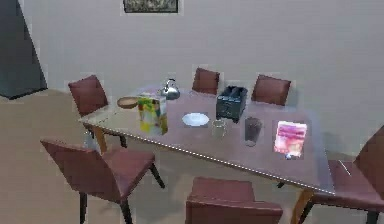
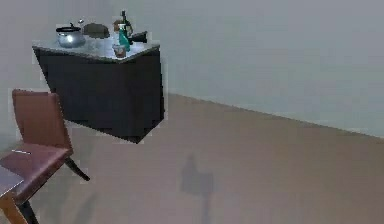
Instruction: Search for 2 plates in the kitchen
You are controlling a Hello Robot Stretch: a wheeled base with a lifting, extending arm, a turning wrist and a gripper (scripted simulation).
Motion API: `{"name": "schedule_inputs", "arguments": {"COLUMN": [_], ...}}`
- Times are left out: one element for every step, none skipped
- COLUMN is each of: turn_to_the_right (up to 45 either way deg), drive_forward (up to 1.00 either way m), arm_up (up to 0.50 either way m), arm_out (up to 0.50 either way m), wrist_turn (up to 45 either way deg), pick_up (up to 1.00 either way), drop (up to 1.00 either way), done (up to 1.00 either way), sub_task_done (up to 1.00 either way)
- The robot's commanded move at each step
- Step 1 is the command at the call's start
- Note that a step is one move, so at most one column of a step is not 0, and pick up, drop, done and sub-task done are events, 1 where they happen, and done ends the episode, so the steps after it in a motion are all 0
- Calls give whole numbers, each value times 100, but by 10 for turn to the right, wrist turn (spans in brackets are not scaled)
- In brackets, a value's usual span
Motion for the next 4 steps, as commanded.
{"name": "schedule_inputs", "arguments": {"turn_to_the_right": [-450, -210, 0, -30], "drive_forward": [0, 0, 100, 0], "arm_up": [0, 0, 0, 0], "arm_out": [0, 0, 0, 0], "wrist_turn": [0, 0, 0, 0], "pick_up": [0, 0, 0, 0], "drop": [0, 0, 0, 0], "done": [0, 0, 0, 0], "sub_task_done": [0, 0, 0, 0]}}
